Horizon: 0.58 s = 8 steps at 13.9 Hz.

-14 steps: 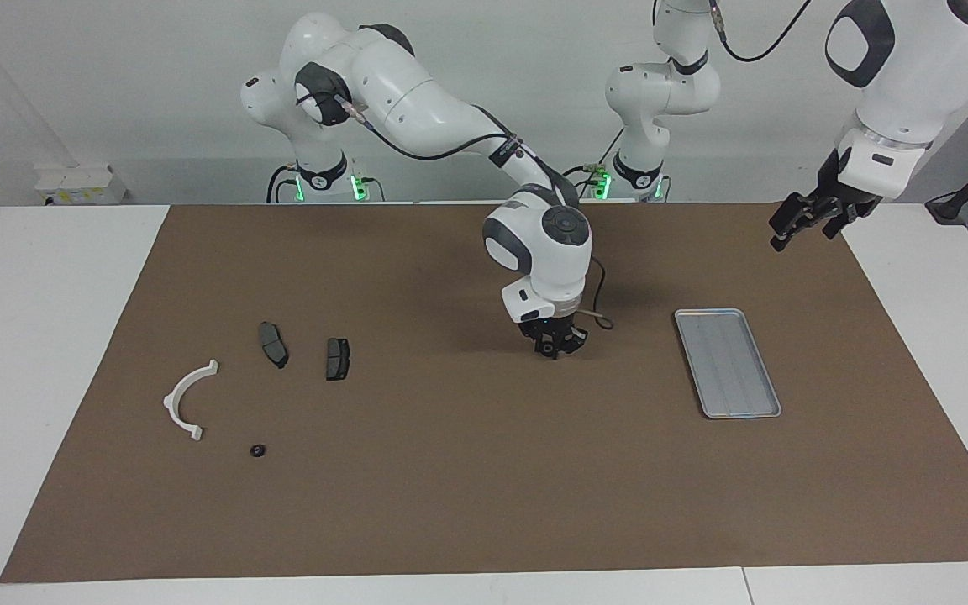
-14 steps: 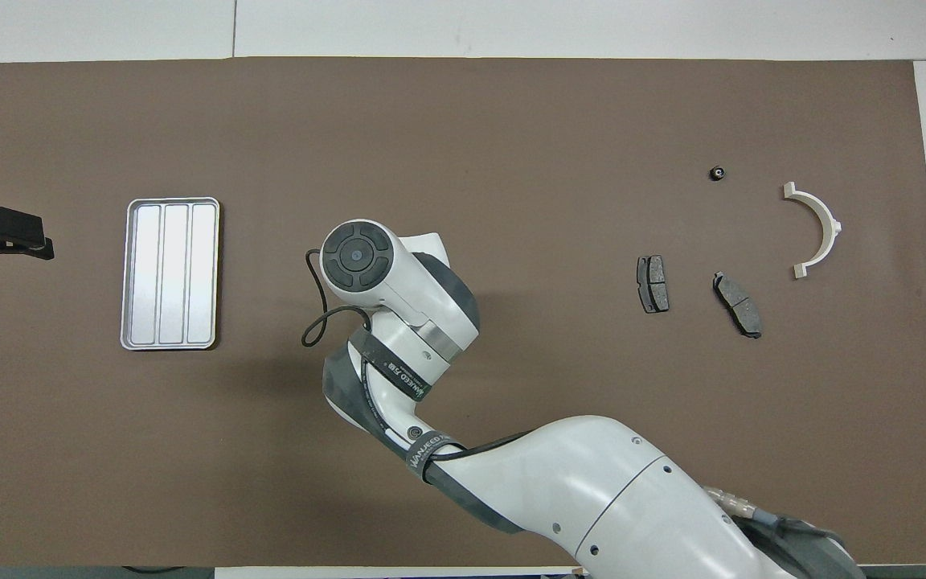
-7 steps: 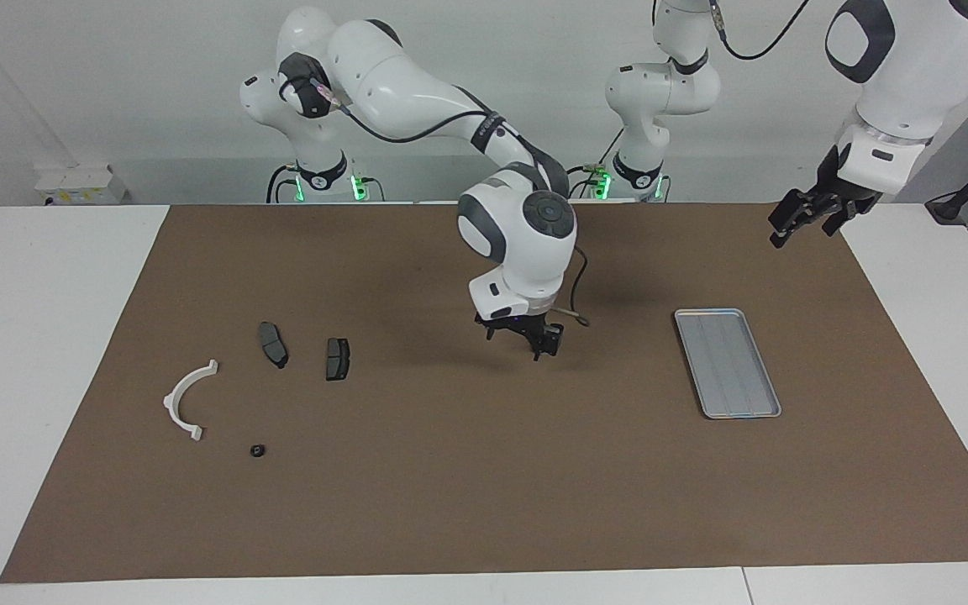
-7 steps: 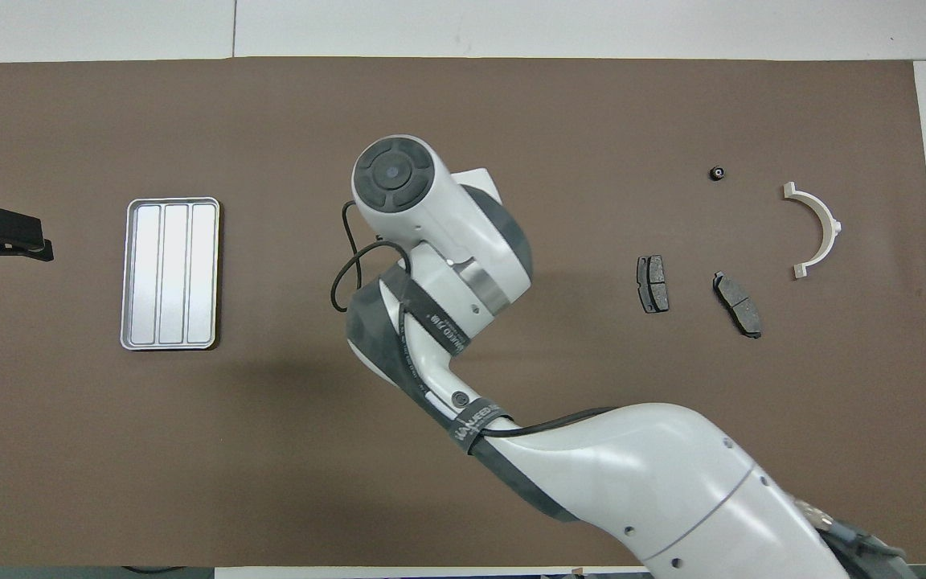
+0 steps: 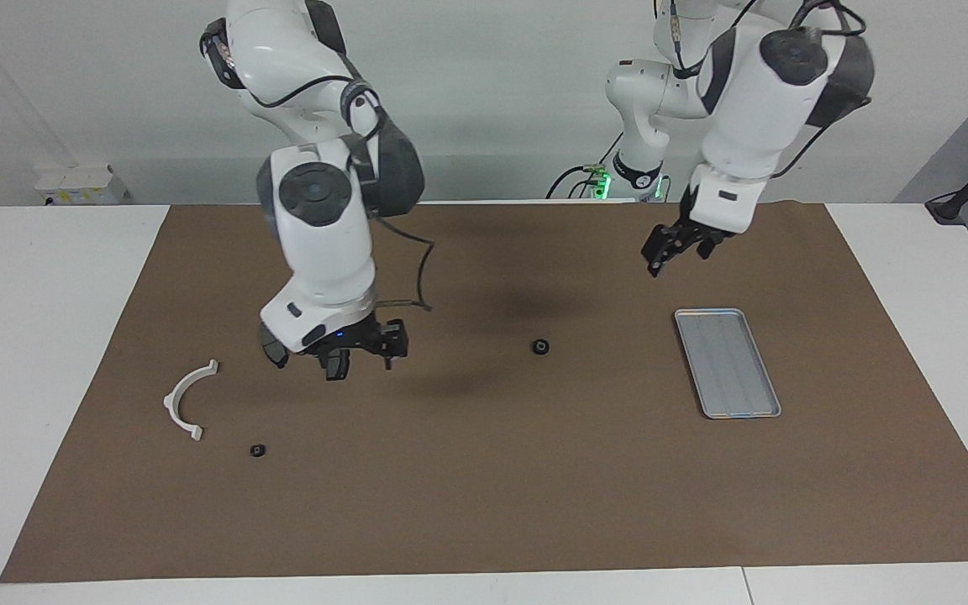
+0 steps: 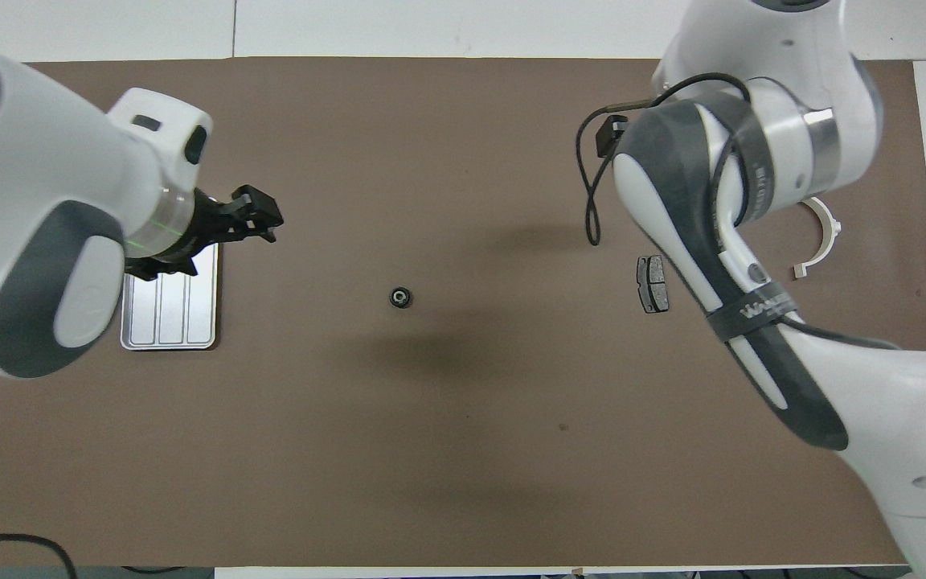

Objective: Pick bearing gear from pile to tray
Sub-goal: 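Release the part with the right gripper while the left gripper reaches it, then lower the left gripper onto the black part and grasp it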

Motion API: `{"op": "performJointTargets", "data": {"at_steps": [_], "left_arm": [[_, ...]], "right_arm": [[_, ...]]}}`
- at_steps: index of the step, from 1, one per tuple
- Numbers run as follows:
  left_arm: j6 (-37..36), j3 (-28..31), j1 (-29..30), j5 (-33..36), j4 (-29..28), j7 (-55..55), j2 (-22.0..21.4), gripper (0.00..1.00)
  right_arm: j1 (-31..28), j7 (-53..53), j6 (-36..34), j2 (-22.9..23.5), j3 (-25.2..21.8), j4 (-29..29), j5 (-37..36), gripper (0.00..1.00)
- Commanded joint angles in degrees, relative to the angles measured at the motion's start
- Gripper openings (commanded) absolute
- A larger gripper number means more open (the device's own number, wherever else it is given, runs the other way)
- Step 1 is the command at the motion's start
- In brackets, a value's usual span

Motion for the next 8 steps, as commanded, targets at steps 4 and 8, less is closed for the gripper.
{"op": "performJointTargets", "data": {"at_steps": [4,8], "left_arm": [[9.43,1.25,-8.88,-0.73,4.84,-9.90,15.21,1.00],[20.51,1.25,-11.78,-0.11,-7.17,-10.52,13.92,1.00]], "right_arm": [[-9.88,-15.41,17.38,-3.03,1.12,-16.24,-0.32,1.00],[-13.66,-18.22,27.05,3.02,1.04,-17.14,-0.76,1.00]]}}
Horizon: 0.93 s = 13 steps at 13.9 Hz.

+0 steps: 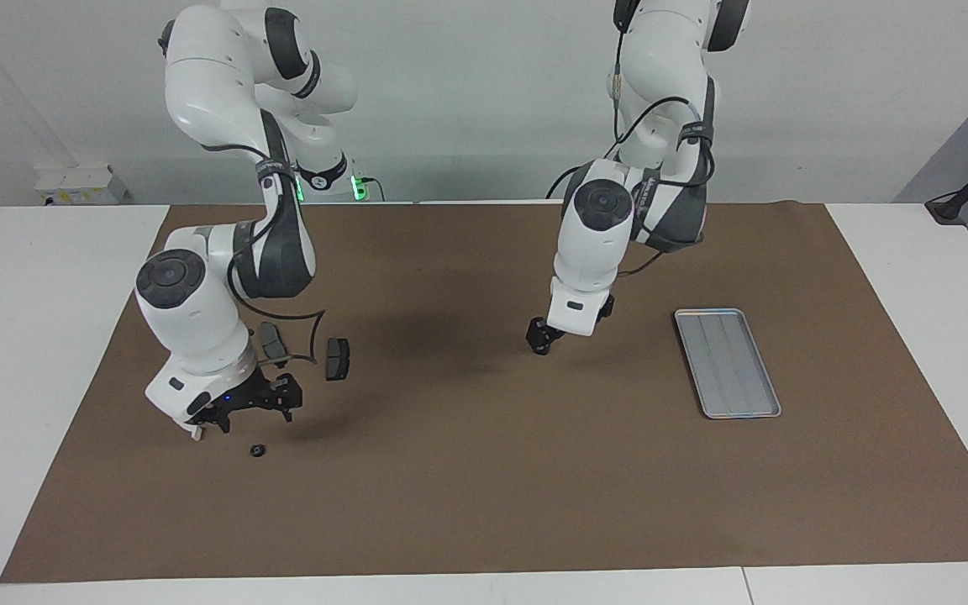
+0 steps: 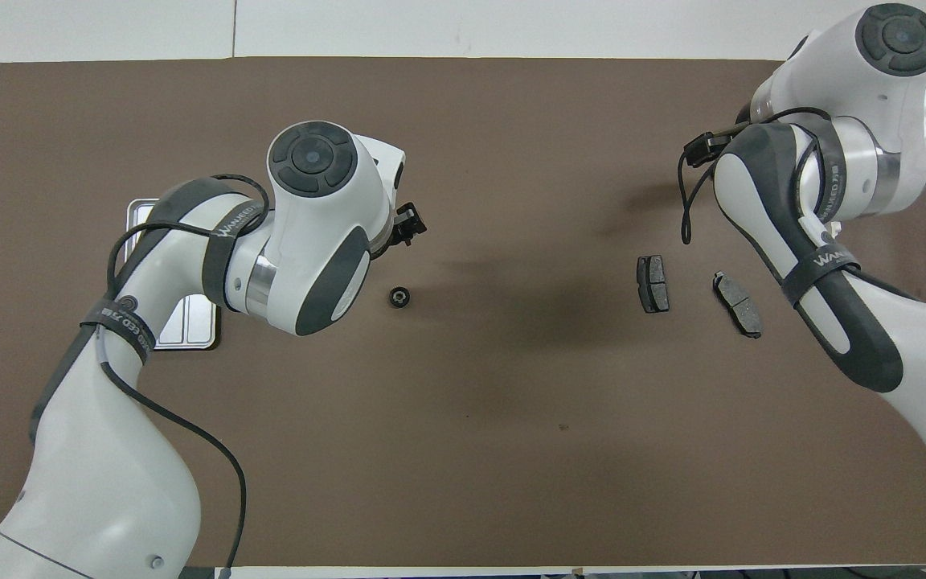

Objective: Pick bearing gear from pile to tray
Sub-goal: 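Lower the left gripper onto the black part and grasp it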

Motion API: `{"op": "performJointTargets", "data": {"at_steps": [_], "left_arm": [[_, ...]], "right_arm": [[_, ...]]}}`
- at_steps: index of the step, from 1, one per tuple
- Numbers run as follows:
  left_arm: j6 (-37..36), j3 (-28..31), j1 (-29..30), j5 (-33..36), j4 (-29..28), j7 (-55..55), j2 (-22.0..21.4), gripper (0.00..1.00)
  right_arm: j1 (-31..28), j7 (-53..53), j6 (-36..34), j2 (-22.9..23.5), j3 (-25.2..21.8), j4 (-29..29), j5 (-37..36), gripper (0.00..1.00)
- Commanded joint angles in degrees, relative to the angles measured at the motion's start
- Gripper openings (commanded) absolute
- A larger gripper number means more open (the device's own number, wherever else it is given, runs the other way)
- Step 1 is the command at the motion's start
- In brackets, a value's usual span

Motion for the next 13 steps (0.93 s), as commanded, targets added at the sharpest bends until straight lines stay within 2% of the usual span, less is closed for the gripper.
{"op": "performJointTargets", "data": {"at_steps": [1,2,3,7,10,13], "left_arm": [[7.51,1.05,-2.25,0.05,-8.97,-0.95,-3.14,1.00],[10.06,1.05,-2.16,0.05,-10.99,-0.69,-3.49,1.00],[11.22,0.97,-2.33,0.05,-12.06,-0.77,-3.58,0.96],[12.19,0.88,-3.38,-0.30,-13.99,-1.73,-4.02,0.84],[16.40,0.88,-4.61,-0.39,-15.58,-6.21,-3.50,0.81],[16.77,0.88,-4.97,-0.39,-15.93,-6.48,-3.05,0.81]], "right_arm": [[-2.92,-2.33,5.90,3.22,1.00,-1.33,-0.61,1.00],[-2.75,-1.81,6.00,3.58,1.00,-1.25,-0.35,1.00],[-2.66,-1.02,6.00,4.10,1.00,-1.07,-0.17,1.00],[-2.40,1.18,6.35,5.69,1.00,-0.63,0.36,1.00],[-2.40,1.98,6.97,6.30,1.00,-0.72,0.01,1.00],[-2.57,5.47,6.88,7.27,0.91,-0.63,0.18,1.00]]}}
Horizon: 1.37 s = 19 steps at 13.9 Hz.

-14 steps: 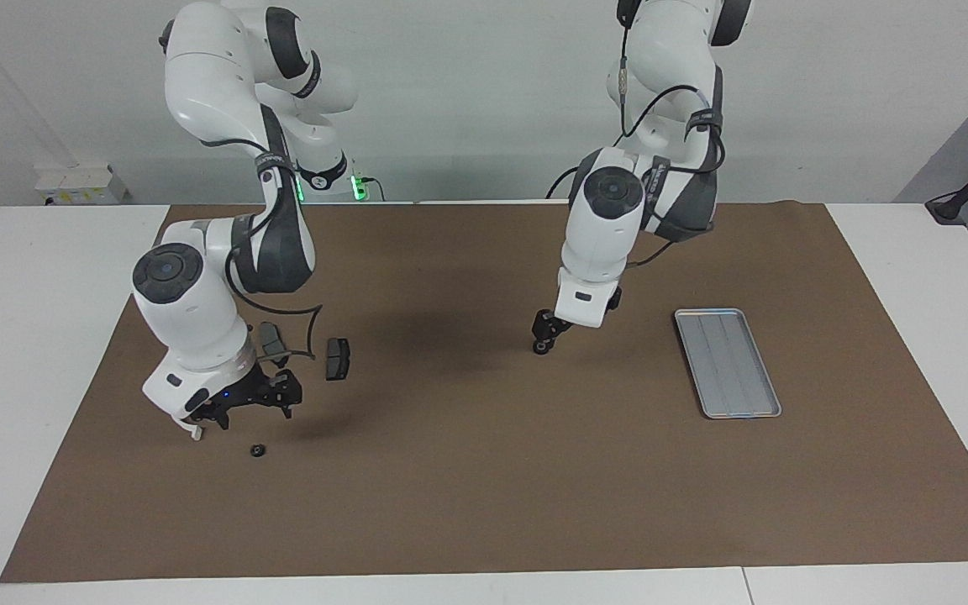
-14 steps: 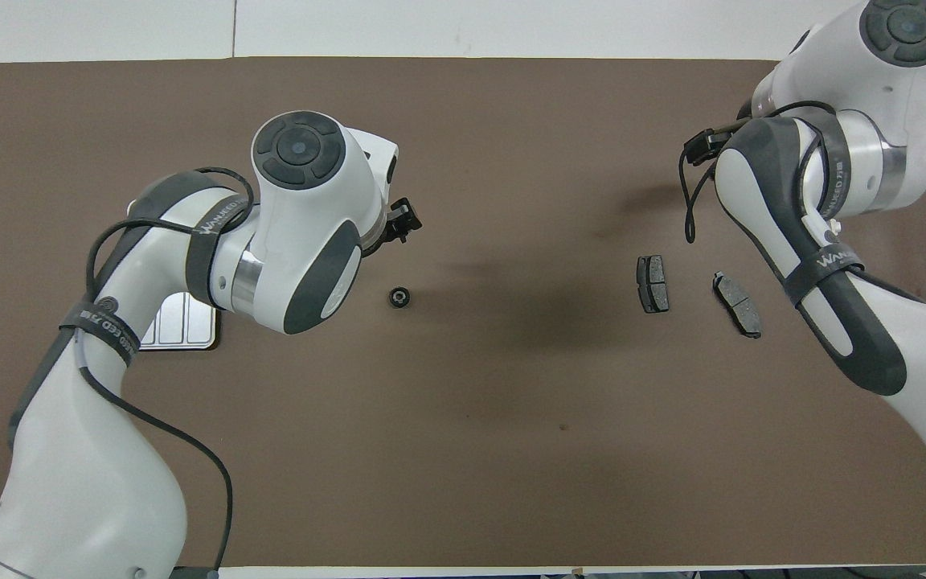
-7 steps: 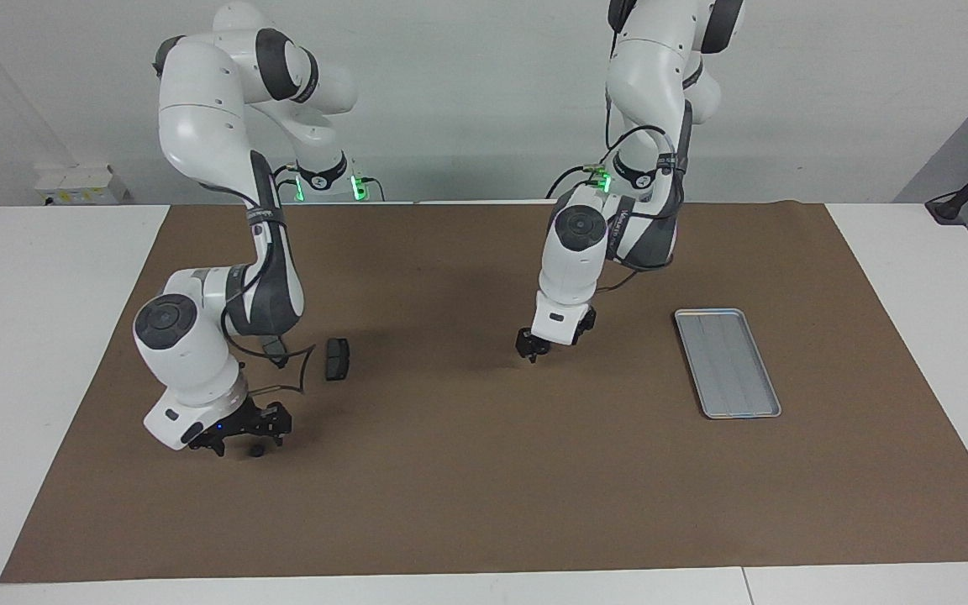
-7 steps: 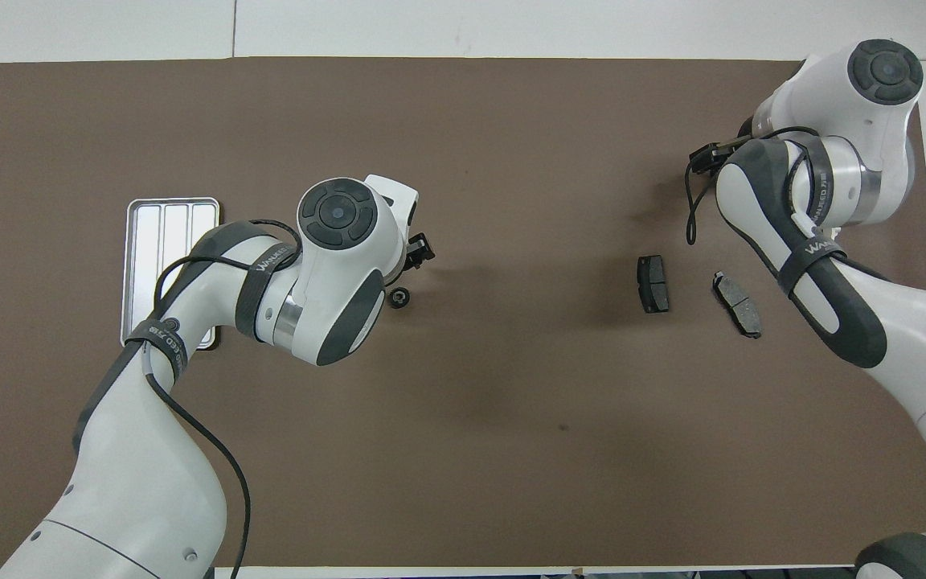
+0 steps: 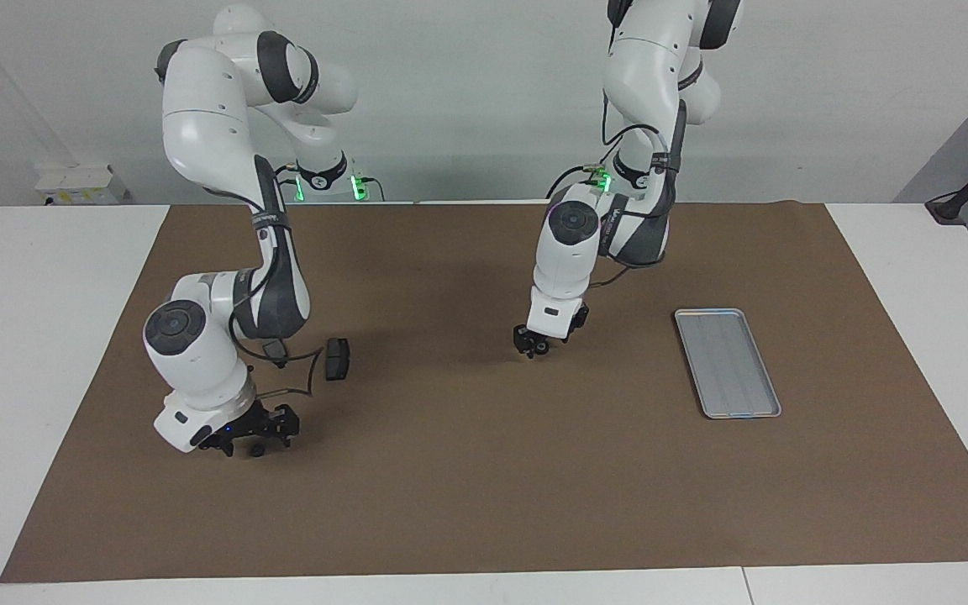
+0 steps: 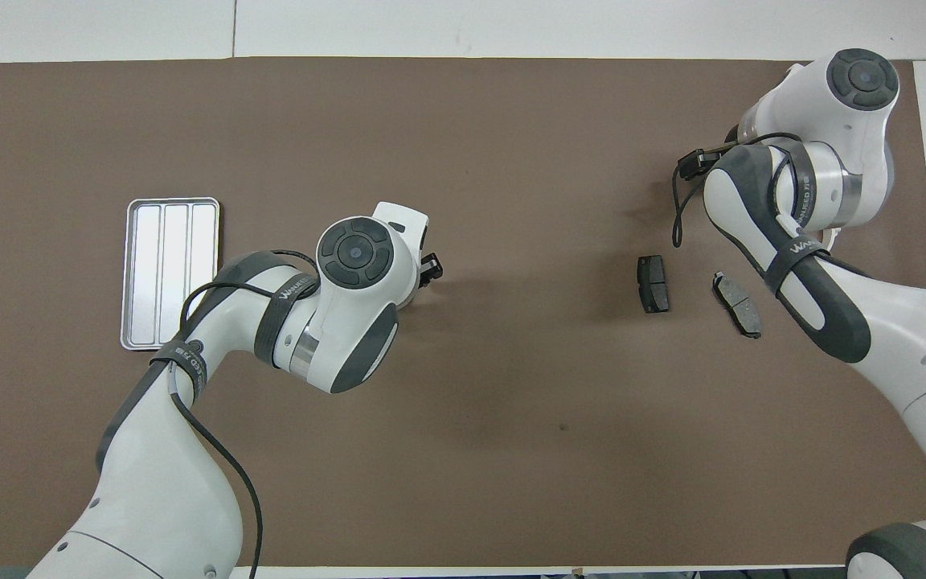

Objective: Pick bearing gear from pile to tray
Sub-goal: 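Lower the left gripper onto the black part and grasp it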

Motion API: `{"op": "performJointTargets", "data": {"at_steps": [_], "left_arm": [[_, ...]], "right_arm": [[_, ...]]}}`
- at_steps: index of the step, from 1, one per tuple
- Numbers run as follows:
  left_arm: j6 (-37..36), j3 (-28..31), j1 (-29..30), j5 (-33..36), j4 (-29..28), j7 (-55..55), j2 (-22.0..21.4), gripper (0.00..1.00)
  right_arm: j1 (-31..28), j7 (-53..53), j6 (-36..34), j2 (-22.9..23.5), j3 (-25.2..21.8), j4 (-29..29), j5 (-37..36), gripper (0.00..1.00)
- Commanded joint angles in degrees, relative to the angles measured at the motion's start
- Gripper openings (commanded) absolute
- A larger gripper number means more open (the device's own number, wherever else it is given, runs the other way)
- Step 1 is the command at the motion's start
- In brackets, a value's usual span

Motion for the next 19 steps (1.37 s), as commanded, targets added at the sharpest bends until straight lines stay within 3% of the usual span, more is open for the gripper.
{"op": "performJointTargets", "data": {"at_steps": [1,7,11,14,15,16,19], "left_arm": [[1.69,0.95,-1.00,-0.39,-2.12,-0.78,-1.28,0.80],[4.59,0.95,-0.64,-0.30,-4.23,-0.61,-1.37,0.72],[4.68,0.95,-0.47,-0.30,-4.50,-0.61,-1.19,0.64],[4.33,1.03,-0.47,-0.30,-4.32,-0.61,-1.19,0.13],[3.72,1.12,-0.47,-0.30,-4.06,-0.61,-1.19,0.03],[3.37,1.12,-0.29,-0.21,-3.62,-0.61,-1.19,0.00],[-4.51,1.56,0.06,0.05,1.02,0.00,-1.19,0.00]], "right_arm": [[-0.55,4.48,1.22,1.10,0.36,0.33,-0.40,1.00],[-1.16,4.59,1.22,1.10,0.36,0.16,-0.41,0.95],[-1.52,4.67,1.30,1.10,0.36,-0.02,0.12,0.76],[-1.61,4.67,1.74,1.10,0.45,-0.46,0.21,0.64],[-1.61,4.67,1.74,1.10,0.45,-0.37,0.30,0.57],[-1.61,4.67,1.74,1.10,0.45,-0.46,0.30,0.53],[-1.96,4.67,1.66,1.10,0.45,-0.46,0.30,0.26]]}}
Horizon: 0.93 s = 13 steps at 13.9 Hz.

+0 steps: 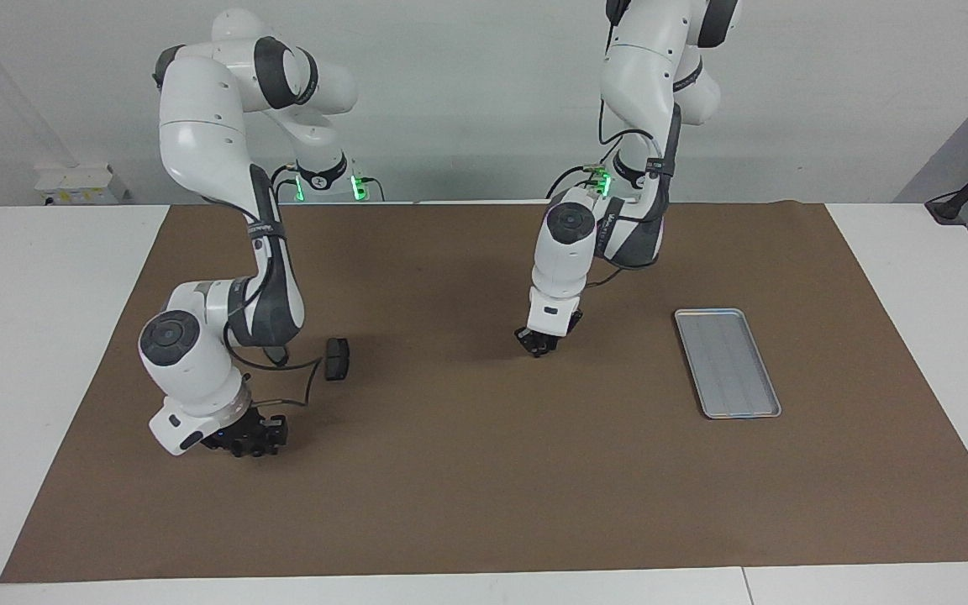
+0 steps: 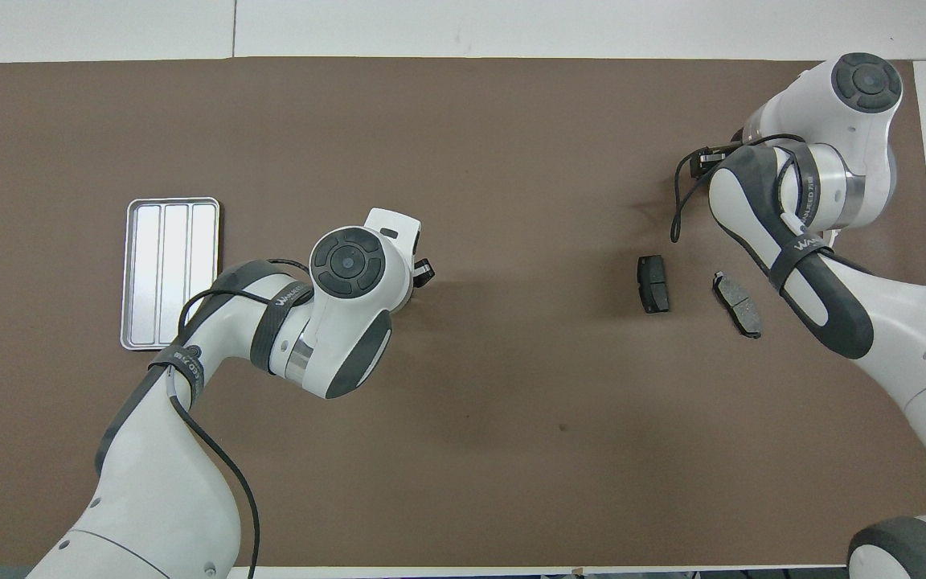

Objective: Pick bearing gear from pile to tray

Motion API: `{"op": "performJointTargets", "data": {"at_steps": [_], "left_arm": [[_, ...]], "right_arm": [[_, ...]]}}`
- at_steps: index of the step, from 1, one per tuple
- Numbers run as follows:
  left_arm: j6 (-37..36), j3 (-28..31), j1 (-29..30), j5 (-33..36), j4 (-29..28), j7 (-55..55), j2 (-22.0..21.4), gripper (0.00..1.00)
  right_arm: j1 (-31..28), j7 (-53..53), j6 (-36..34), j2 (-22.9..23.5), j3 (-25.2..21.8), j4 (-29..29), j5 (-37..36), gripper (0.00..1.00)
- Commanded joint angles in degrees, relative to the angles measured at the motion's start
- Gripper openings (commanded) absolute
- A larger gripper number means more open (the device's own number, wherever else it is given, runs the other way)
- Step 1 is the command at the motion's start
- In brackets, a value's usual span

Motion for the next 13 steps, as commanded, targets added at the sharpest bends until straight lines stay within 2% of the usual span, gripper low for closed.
{"op": "performJointTargets", "data": {"at_steps": [1,2,5,7,8,11,13], "left_arm": [[-8.82,1.14,0.79,0.05,4.24,0.99,-1.53,0.00],[-10.50,1.14,2.80,0.05,4.42,2.74,-3.27,0.00],[-15.51,1.05,10.17,0.05,1.27,15.45,-10.13,0.00],[-18.15,1.05,15.62,0.05,1.09,25.03,-11.11,0.00],[-18.16,1.05,18.00,0.05,0.91,29.43,-11.20,0.00],[-17.55,1.05,24.59,0.05,-1.36,40.69,-11.99,0.00],[-15.45,1.05,28.20,0.05,-5.31,47.46,-13.48,0.00]], "right_arm": [[-1.09,0.82,1.42,0.54,0.55,-0.69,0.10,0.13],[-1.09,0.73,1.42,0.54,0.55,-0.77,0.01,0.00],[-1.09,0.64,1.34,0.54,0.55,-0.69,0.01,0.00],[-1.00,0.55,-0.59,0.10,0.46,0.28,-0.52,0.00],[-0.22,0.64,-3.47,-0.94,0.54,1.24,-0.52,0.00],[5.04,3.96,-21.37,-6.65,0.90,7.38,-0.17,0.00],[8.91,13.33,-31.49,-9.21,1.59,11.86,1.58,0.00]]}}
